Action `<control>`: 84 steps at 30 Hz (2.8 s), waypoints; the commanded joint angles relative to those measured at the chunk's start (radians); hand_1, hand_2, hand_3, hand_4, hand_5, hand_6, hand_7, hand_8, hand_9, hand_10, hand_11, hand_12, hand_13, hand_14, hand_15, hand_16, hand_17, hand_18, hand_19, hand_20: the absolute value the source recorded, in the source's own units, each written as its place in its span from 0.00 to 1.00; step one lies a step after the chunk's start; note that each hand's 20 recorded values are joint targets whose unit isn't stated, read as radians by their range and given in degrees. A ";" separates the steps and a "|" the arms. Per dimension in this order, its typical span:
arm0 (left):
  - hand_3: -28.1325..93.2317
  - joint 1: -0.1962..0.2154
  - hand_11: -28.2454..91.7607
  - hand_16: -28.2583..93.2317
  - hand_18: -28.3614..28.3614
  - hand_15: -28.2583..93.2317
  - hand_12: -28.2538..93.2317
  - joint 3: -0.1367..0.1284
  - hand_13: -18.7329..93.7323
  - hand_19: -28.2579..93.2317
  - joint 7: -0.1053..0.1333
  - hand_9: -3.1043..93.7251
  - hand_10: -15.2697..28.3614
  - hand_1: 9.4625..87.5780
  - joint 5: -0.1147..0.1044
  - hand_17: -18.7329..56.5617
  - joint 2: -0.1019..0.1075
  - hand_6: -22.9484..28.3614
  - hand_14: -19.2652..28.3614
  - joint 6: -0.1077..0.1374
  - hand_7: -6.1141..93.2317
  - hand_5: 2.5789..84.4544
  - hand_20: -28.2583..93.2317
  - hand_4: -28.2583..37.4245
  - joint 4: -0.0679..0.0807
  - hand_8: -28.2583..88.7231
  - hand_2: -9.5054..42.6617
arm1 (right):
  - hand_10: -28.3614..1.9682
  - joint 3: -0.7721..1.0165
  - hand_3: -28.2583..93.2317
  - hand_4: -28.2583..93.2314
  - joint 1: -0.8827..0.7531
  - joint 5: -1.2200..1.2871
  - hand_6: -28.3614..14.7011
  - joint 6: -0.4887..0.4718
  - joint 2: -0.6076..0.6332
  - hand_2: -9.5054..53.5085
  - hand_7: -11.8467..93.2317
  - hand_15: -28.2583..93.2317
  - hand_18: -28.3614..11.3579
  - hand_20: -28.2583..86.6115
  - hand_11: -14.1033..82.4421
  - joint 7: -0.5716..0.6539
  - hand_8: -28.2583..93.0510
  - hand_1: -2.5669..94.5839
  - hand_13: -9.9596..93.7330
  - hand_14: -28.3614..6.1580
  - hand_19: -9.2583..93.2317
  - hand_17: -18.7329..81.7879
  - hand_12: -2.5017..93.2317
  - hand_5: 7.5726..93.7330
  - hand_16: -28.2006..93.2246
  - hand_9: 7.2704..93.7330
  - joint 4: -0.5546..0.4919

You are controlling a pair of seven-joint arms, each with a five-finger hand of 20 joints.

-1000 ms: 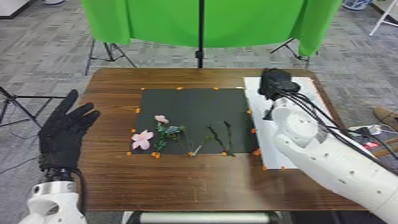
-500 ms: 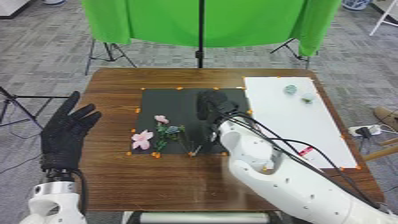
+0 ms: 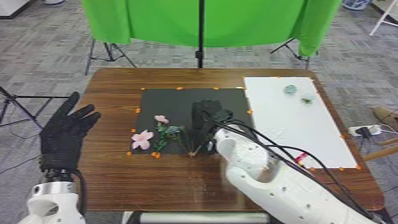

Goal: Arrange flowers

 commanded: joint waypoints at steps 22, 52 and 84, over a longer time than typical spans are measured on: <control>0.85 0.018 0.48 0.18 0.90 0.70 0.35 0.031 0.38 0.63 0.021 0.38 0.79 0.17 -0.008 0.15 0.008 0.59 0.93 0.006 0.16 0.39 0.53 0.03 0.000 0.18 0.35 | 0.40 0.034 0.85 0.00 0.266 0.176 0.68 0.142 0.281 0.00 0.23 0.82 0.07 0.69 0.36 0.294 0.13 0.34 0.69 0.50 0.98 0.44 0.17 0.57 0.35 0.71 0.245; 0.85 -0.023 0.48 0.18 0.90 0.70 0.35 0.056 0.38 0.63 0.037 0.38 0.79 0.17 -0.050 0.15 0.012 0.59 0.93 -0.014 0.16 0.38 0.53 0.03 0.011 0.18 0.34 | 0.43 0.147 0.88 0.00 0.196 0.170 0.77 -0.083 0.239 0.00 0.26 0.78 0.13 0.68 0.32 0.359 0.12 0.43 0.64 0.50 0.95 0.40 0.16 0.58 0.30 0.64 0.446; 0.85 0.015 0.48 0.18 0.90 0.70 0.35 0.038 0.38 0.63 0.044 0.38 0.79 0.17 -0.053 0.15 0.017 0.59 0.93 -0.005 0.16 0.38 0.53 0.03 0.000 0.18 0.35 | 0.73 0.112 0.80 0.00 0.040 0.077 0.72 -0.008 0.142 0.00 0.24 0.82 0.18 0.67 0.35 0.035 0.24 0.59 0.80 0.64 1.00 0.49 0.37 0.92 0.40 0.98 0.001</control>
